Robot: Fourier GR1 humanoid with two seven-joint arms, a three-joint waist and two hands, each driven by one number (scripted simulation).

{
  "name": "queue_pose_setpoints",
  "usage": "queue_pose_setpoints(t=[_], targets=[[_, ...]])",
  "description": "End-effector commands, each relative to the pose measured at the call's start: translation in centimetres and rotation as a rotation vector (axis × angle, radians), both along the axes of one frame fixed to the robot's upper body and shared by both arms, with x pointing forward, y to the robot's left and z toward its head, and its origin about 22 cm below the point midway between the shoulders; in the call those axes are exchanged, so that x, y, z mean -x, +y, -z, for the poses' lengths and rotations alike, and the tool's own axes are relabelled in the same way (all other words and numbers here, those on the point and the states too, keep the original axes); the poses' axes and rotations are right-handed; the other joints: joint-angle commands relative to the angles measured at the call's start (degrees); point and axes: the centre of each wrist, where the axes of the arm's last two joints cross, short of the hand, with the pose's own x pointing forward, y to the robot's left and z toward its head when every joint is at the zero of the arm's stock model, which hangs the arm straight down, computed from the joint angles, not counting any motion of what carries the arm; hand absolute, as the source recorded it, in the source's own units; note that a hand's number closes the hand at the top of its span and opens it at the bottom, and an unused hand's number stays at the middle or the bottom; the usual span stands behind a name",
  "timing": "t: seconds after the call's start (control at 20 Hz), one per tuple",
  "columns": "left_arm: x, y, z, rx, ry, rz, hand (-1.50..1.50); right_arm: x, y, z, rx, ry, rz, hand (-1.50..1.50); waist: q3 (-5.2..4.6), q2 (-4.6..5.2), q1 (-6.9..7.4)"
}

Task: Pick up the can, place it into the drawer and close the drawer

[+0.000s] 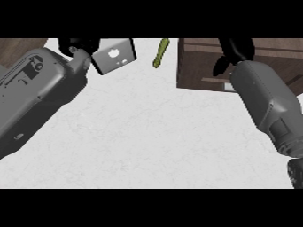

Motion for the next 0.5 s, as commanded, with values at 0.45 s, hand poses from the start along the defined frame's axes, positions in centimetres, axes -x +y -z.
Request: queue_pose_setpoints(t=[0.45], targets=[[1.3, 0.7, 0.4, -0.002, 0.001, 0.005, -1.50, -1.1, 1.7, -3.2, -0.623, -0.014, -0.094, -1.50, -0.51, -0.72, 1.40]])
